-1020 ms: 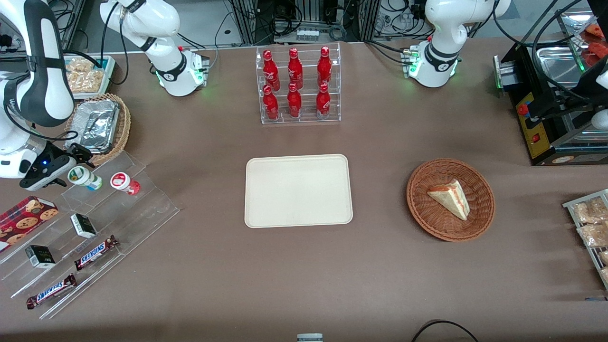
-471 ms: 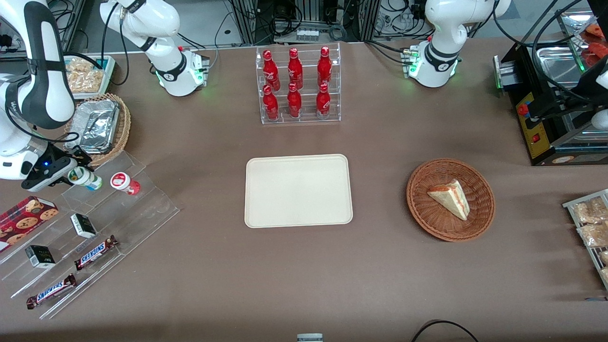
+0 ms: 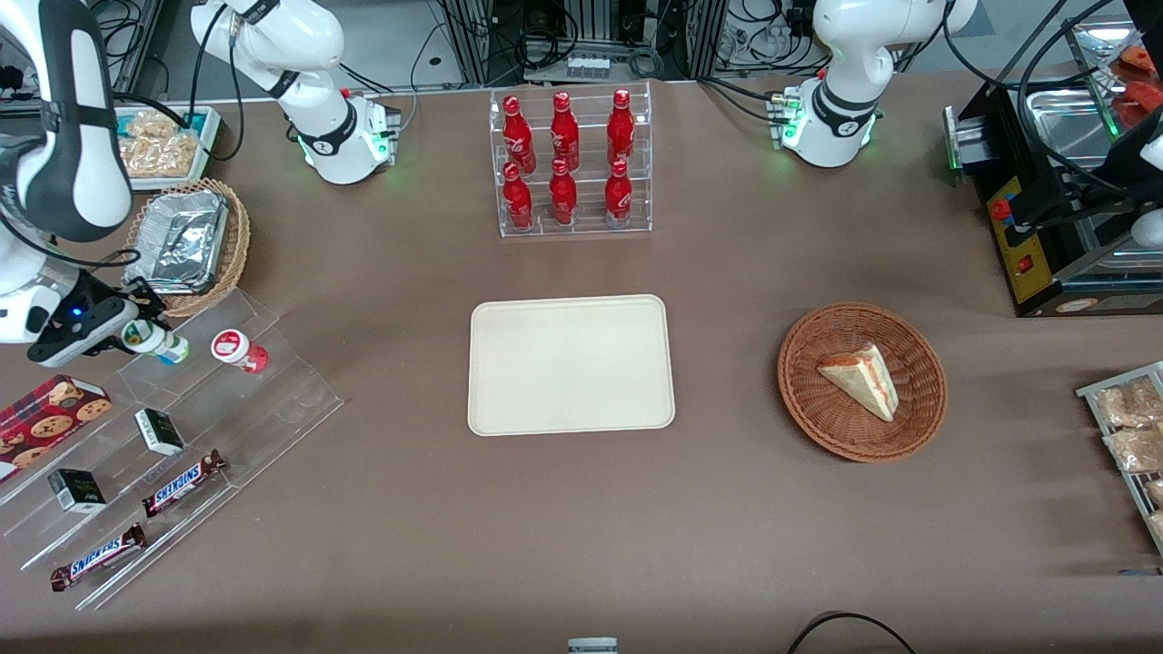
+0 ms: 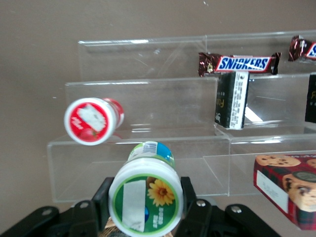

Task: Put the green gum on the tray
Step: 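Close the right gripper around the green-labelled gum tub, then lift the gum tub and carry it over the cream tray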

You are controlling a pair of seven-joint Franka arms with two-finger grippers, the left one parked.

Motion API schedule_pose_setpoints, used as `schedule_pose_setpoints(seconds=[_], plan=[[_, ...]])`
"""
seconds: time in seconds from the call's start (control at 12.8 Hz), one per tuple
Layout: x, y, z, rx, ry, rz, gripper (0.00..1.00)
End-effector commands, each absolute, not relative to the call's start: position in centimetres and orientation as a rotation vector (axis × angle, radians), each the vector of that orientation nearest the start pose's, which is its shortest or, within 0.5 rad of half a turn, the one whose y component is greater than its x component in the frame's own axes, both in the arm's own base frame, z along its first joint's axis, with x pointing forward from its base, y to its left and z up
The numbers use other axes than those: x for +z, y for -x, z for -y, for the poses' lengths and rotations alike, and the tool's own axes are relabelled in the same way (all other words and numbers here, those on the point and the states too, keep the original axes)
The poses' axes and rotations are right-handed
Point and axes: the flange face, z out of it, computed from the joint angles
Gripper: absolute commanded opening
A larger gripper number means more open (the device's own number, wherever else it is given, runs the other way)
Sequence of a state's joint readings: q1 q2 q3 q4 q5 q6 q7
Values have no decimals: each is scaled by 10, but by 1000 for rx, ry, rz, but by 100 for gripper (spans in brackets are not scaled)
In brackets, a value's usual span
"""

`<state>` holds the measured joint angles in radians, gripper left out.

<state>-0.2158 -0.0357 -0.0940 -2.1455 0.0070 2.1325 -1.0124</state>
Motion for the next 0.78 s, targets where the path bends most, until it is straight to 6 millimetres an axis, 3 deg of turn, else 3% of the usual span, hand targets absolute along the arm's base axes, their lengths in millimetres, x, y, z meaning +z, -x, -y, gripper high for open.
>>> schedule_pose_setpoints(seconds=[0.0, 0.24, 0.55, 0.71], plan=[[475, -528, 136, -13, 2924, 1125, 0], [518, -545, 50, 38, 2936, 1016, 0], [535, -545, -64, 58, 2977, 916, 0], [527, -541, -123, 82, 3011, 810, 0]])
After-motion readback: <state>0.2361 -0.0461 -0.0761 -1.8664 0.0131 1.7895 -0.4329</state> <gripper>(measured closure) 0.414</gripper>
